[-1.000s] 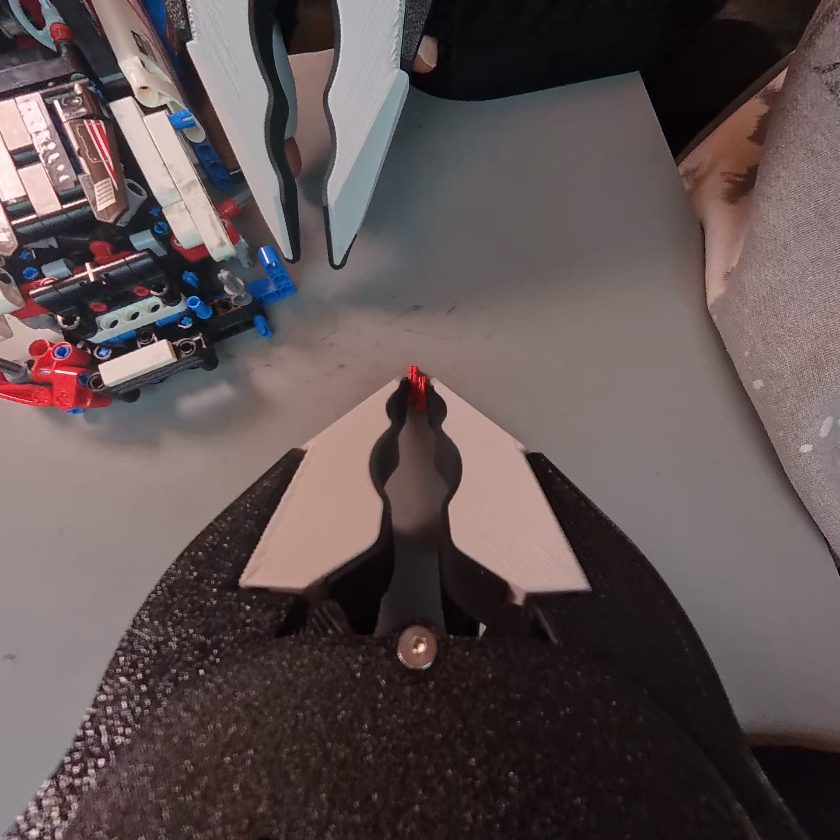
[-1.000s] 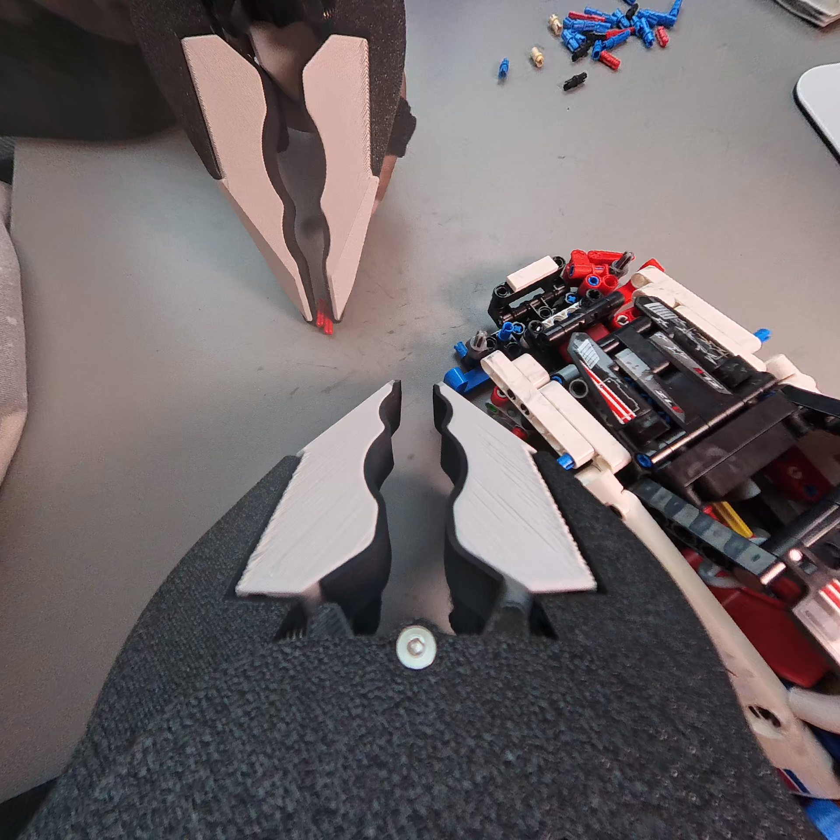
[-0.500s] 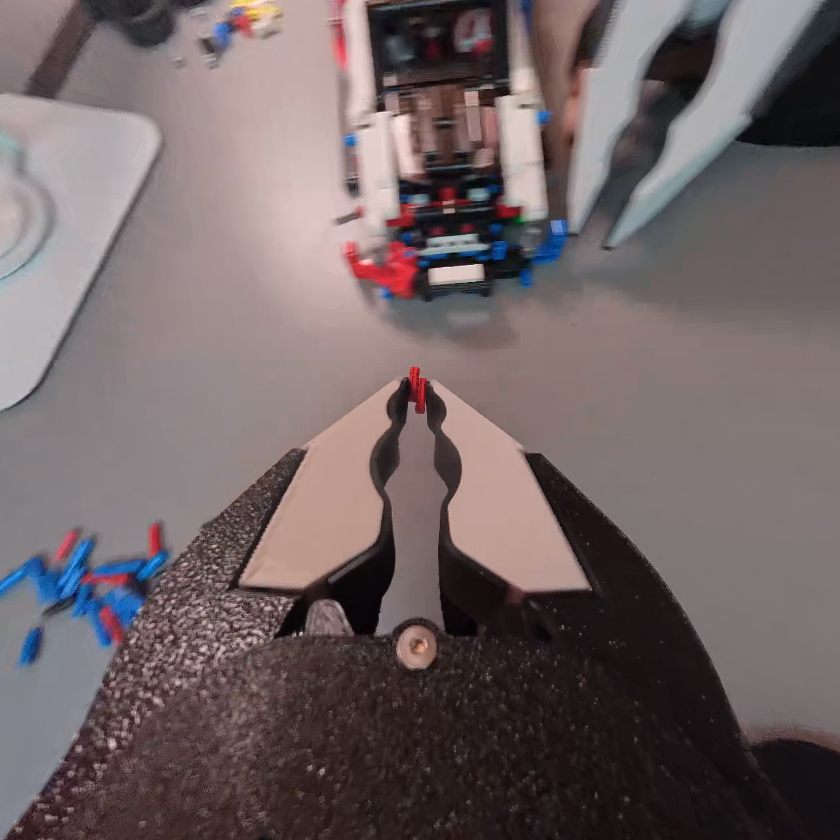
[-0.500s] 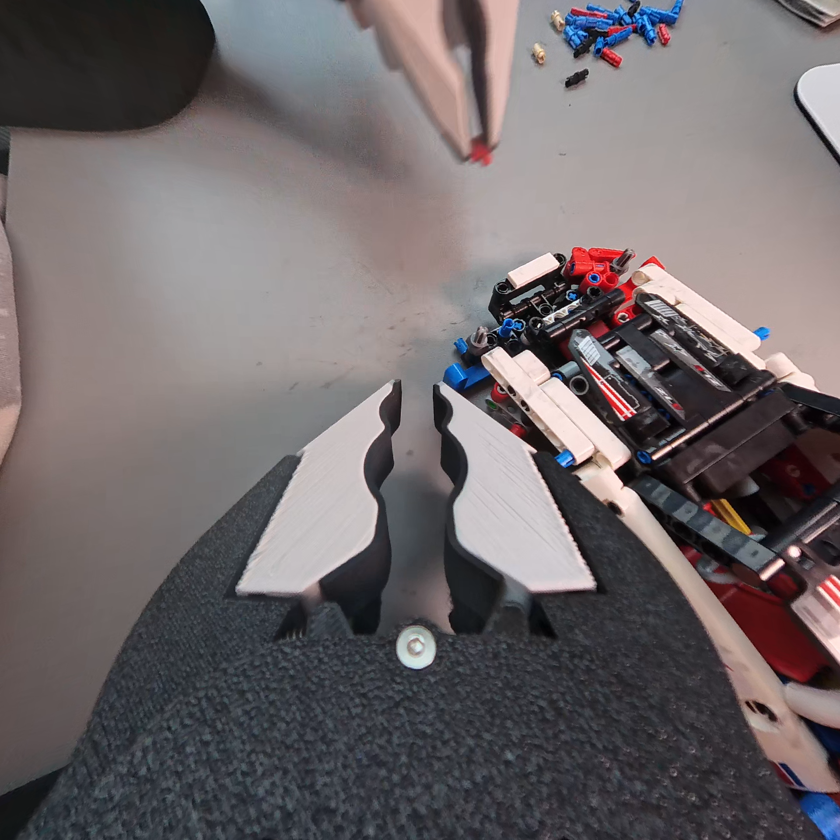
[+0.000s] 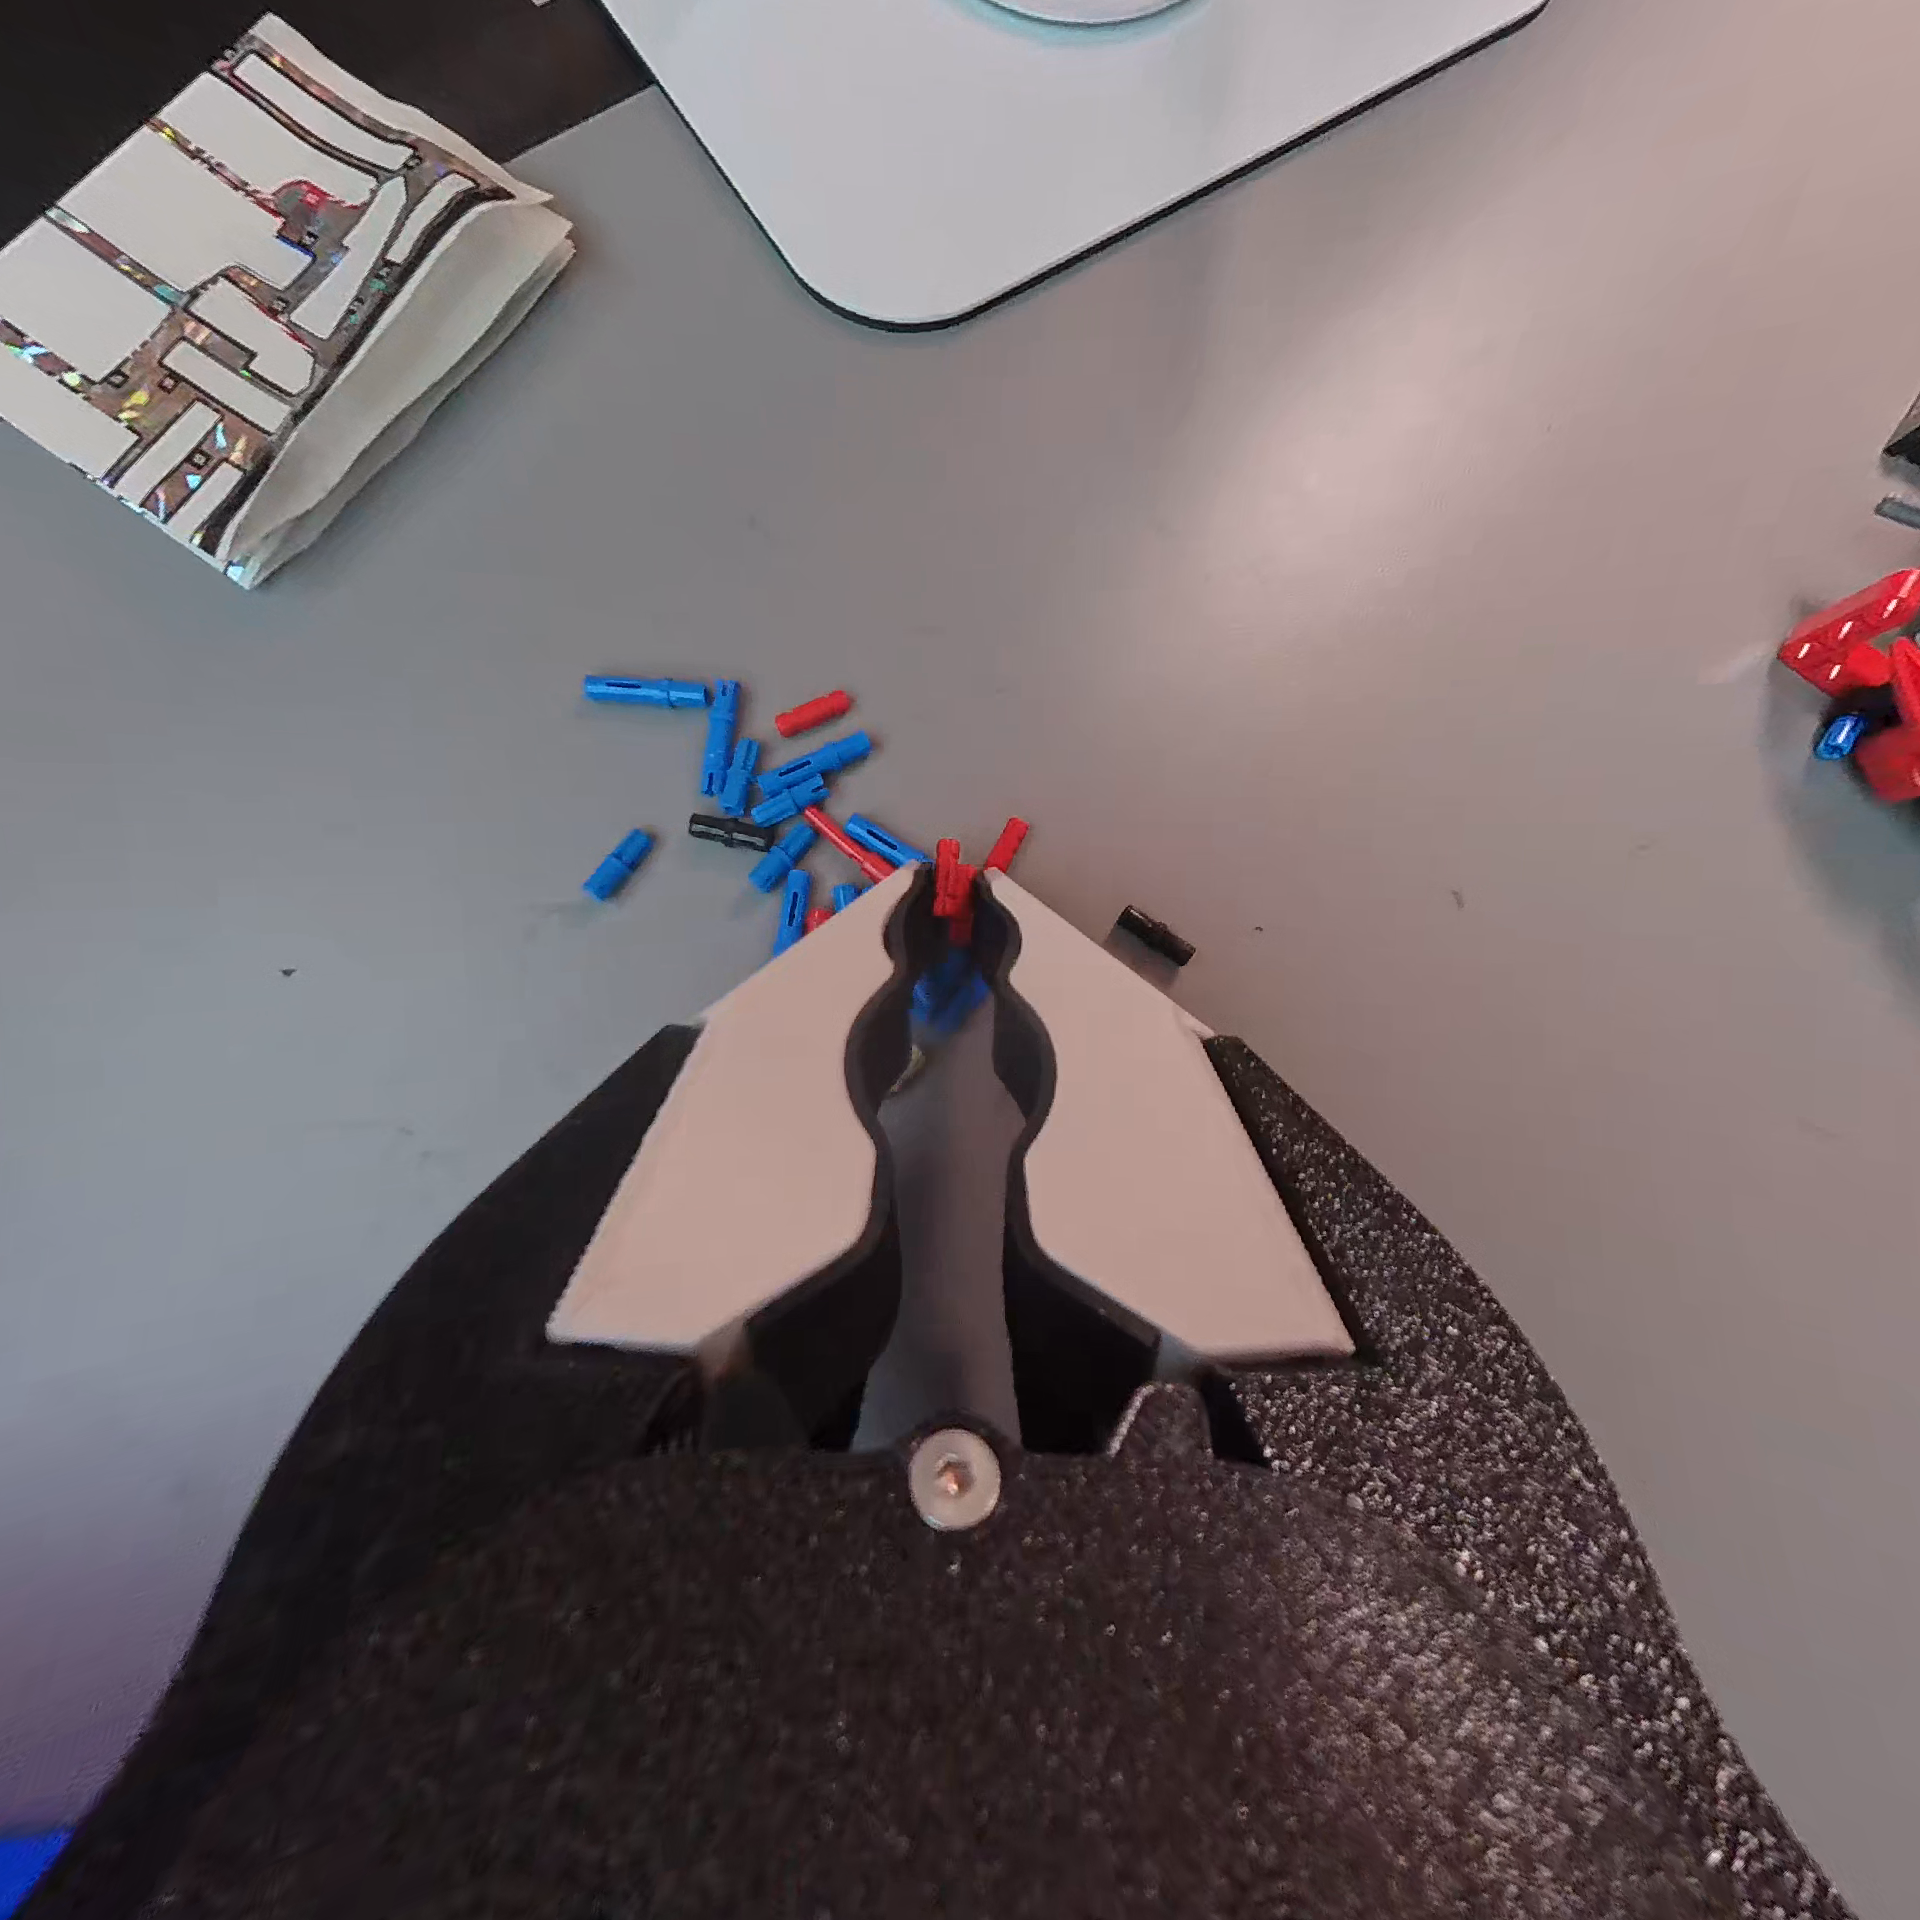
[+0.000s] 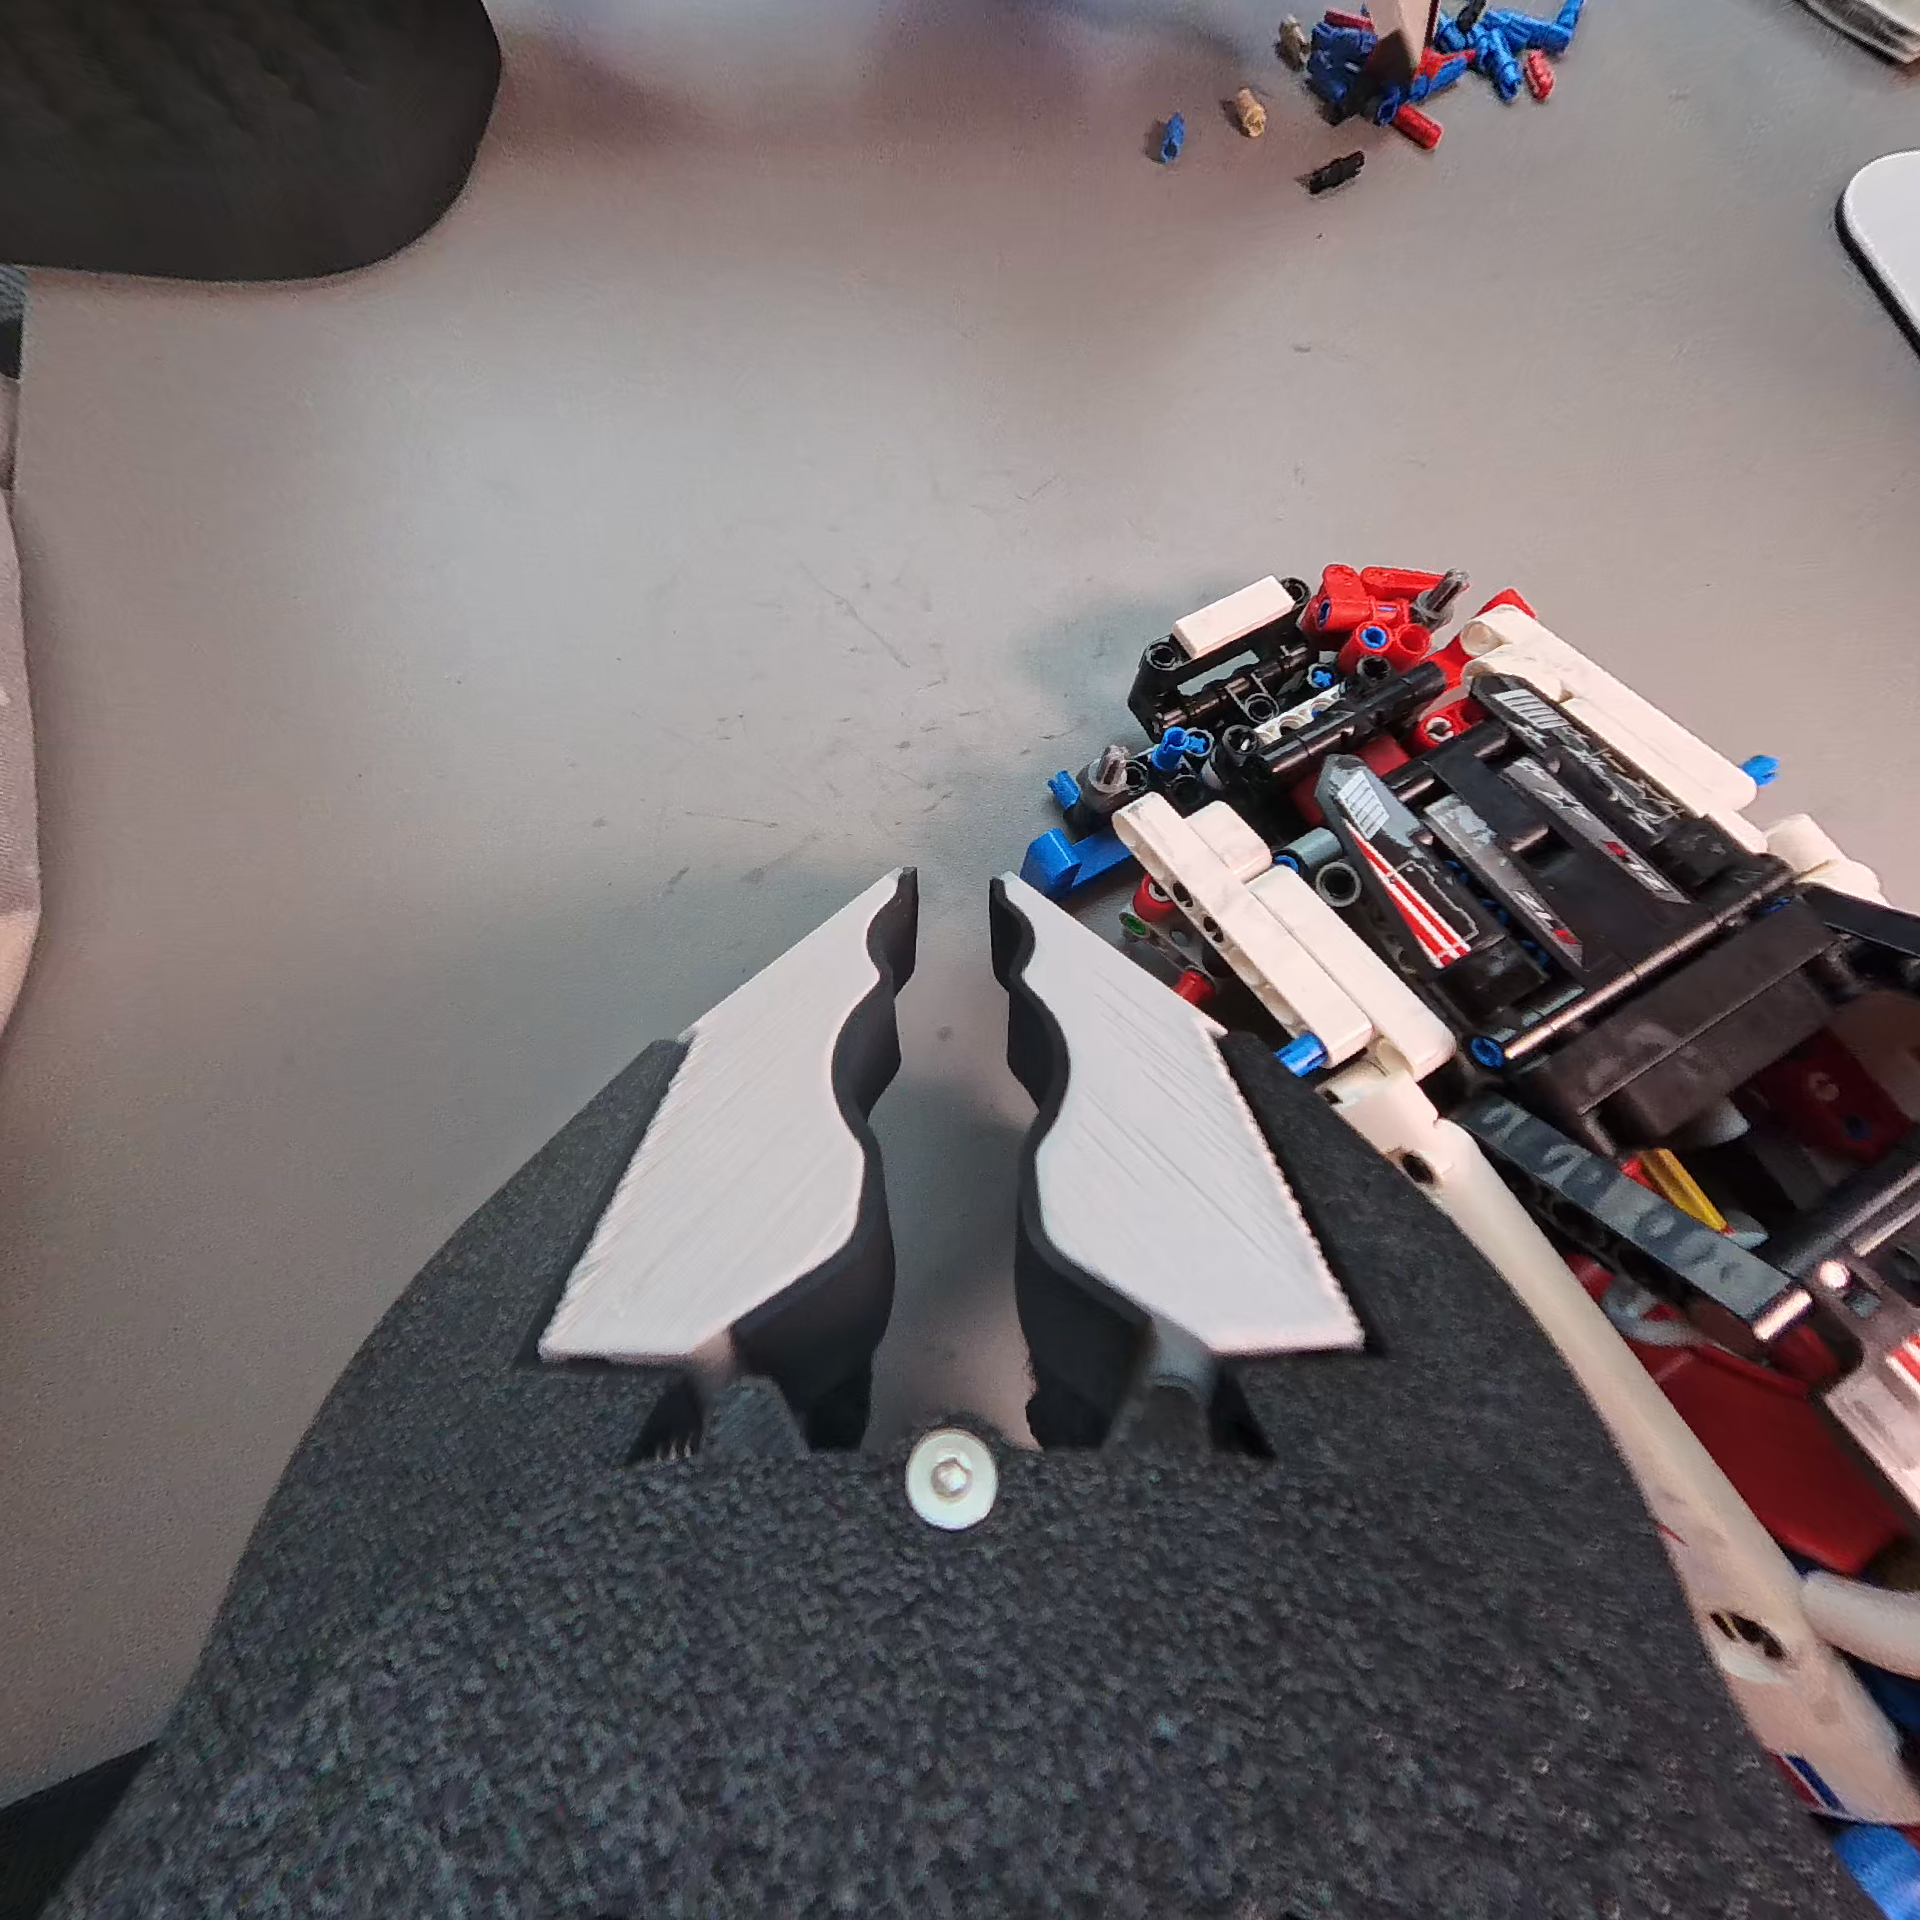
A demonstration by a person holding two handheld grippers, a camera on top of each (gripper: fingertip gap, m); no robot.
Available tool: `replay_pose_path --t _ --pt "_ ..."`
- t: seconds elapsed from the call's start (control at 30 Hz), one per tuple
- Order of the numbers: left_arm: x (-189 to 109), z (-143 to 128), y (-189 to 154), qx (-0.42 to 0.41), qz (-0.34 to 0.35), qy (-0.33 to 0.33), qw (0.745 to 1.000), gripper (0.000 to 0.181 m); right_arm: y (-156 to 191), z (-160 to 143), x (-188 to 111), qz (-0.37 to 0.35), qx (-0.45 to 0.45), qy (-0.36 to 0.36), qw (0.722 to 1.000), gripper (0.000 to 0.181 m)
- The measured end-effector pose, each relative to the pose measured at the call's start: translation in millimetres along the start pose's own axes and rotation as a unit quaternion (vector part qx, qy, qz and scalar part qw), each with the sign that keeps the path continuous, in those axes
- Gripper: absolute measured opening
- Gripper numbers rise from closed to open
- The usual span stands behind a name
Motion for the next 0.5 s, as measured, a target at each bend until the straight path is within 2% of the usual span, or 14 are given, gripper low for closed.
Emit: replay_pose_path --t 0.33,0.5 --pt "-9.4 4.0 0.8 -0.017 -0.008 -0.025 1.0 0.023 0.3 -0.6 0.8 -0.001 -0.001 0.004 1.0 0.013" --pt "-21.1 10.2 -4.5 -0.008 -0.025 -0.074 0.997 0.03 0.2 -0.8 1.1 0.0 0.0 0.005 1.0 0.012"
Point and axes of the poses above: each gripper's, where its closed fingertips meet, x out along the fingers, z out of its top, y = z × x across the jaws, the point moved 7 cm from there along -x, back along the fingers, and after that the axes turned 12 degrees about -x, right-handed, at the moved point
